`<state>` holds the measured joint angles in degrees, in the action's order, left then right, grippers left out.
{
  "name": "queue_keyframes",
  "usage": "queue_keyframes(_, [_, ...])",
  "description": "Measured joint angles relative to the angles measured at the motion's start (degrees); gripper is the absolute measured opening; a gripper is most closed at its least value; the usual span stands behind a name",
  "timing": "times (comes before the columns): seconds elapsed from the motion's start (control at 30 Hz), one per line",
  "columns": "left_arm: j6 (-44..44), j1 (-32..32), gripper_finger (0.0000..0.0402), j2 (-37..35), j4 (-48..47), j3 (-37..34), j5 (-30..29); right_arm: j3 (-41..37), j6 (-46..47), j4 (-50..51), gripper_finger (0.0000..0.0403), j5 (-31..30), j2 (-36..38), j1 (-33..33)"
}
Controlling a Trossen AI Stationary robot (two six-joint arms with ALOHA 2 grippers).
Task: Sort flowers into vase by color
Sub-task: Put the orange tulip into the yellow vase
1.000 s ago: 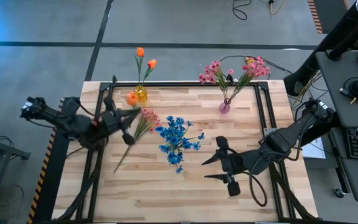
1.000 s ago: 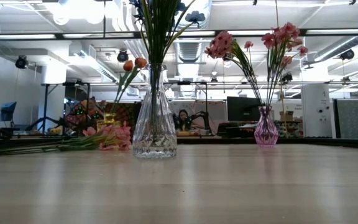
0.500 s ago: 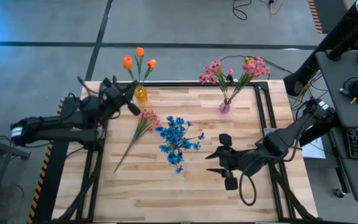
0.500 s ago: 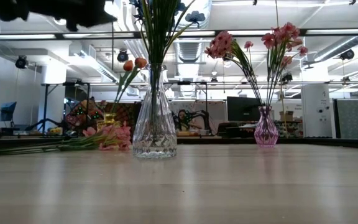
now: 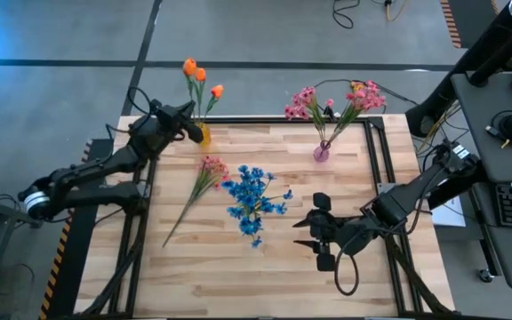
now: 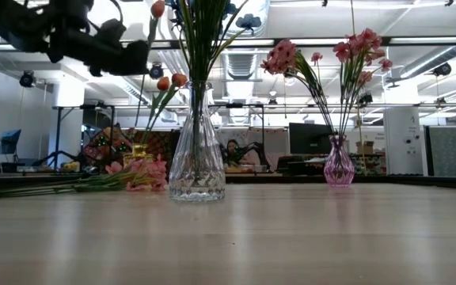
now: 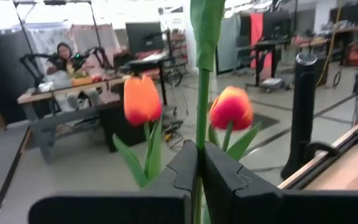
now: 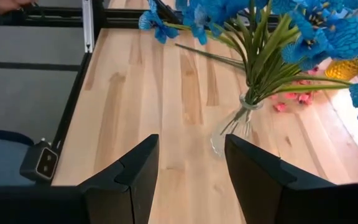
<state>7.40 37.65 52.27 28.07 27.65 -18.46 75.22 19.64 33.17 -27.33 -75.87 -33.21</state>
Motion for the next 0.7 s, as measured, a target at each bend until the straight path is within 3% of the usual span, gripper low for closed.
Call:
queue_keyframes(0.43, [-0.1,3.8,0.0000,9.0,9.4,-2.3,1.5,0.0,-0.1,-2.0,0.0176,-1.2,-0.6,0.0])
queue_keyframes(0.7, [0.8,4.5,0.0000,9.5,12.9,-3.6,1.5,0.0,-0.1,-2.0,0.0176,-1.2,-0.6,0.0])
